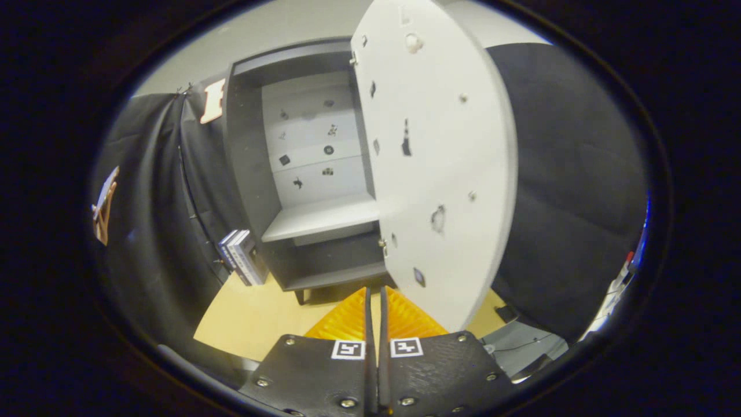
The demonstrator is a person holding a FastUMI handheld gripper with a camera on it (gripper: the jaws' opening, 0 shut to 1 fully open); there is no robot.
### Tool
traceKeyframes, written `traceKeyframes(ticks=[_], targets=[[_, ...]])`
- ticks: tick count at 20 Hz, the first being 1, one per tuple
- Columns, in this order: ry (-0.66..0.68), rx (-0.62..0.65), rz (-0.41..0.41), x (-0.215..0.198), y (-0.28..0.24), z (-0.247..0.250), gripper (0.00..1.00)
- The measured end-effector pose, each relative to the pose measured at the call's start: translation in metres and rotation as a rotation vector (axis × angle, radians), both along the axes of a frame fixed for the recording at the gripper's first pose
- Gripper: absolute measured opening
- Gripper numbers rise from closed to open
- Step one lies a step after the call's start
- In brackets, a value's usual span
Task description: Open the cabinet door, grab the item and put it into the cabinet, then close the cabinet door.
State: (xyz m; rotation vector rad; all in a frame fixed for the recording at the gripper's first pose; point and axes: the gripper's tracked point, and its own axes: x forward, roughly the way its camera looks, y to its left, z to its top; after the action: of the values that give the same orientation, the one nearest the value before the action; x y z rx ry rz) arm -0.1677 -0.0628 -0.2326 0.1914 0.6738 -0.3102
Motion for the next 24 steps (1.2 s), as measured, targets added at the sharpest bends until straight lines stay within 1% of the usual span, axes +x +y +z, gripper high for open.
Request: traceKeyframes(ticks=[5, 6, 7, 8, 9, 11, 12, 18, 24], targets=[[0.146, 0.122, 0.075, -0.002, 0.034, -0.093, 0.02], [0.188, 0.158, 0.096, -0.004, 0.043, -0.110, 0.05], [0.229, 0.173, 0.109, -0.010, 0.047, -0.126, 0.11], [0.255, 0.168, 0.122, -0.011, 0.048, -0.142, 0.24], [0.281, 0.168, 0.136, -0.012, 0.049, -0.155, 0.25], [0.327, 0.175, 0.168, -0.015, 0.058, -0.177, 0.41], [0.347, 0.169, 0.181, -0.016, 0.060, -0.185, 0.46], [0.483, 0.152, 0.270, -0.011, 0.081, -0.247, 0.46], [0.578, 0.128, 0.393, -0.007, 0.102, -0.293, 0.46]])
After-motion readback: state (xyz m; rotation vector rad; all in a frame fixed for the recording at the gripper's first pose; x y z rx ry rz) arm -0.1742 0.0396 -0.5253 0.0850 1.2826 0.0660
